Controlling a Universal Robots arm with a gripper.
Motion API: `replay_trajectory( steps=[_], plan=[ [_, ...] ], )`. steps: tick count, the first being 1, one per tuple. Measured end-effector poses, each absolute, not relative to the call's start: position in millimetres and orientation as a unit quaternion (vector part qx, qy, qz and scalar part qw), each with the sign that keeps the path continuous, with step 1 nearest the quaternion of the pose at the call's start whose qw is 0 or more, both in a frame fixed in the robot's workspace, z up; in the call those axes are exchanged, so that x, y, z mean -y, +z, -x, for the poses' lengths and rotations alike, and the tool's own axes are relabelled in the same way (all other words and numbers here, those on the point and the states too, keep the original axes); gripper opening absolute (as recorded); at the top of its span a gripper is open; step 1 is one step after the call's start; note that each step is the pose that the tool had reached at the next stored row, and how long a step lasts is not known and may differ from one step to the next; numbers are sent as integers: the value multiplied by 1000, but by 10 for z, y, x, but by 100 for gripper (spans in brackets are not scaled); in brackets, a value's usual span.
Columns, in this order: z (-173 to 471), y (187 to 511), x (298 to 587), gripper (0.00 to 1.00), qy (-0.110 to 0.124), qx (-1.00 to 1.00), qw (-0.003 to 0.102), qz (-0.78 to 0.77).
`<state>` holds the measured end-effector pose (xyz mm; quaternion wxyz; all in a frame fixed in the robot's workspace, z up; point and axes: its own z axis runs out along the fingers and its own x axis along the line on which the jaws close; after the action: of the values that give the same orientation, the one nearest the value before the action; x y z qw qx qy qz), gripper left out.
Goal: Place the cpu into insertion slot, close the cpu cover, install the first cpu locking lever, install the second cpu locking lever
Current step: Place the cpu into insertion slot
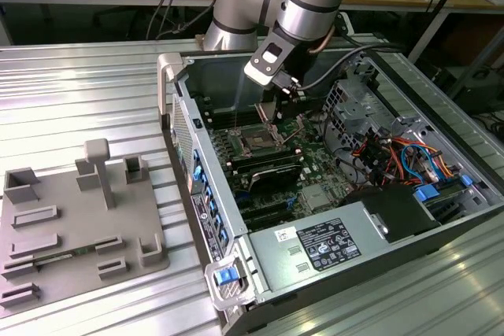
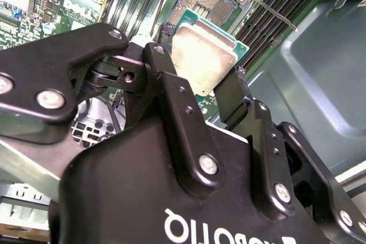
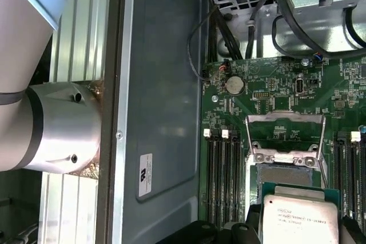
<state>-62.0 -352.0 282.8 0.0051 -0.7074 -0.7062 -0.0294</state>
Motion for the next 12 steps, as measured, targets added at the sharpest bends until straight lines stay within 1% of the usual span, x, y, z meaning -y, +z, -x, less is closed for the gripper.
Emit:
replay_trajectory(
  steps=[5,12],
  plan=[
    [620,2819,3519,55,-30,706,5,707],
    [621,2682,3513,55,-29,706,5,707]
  ],
)
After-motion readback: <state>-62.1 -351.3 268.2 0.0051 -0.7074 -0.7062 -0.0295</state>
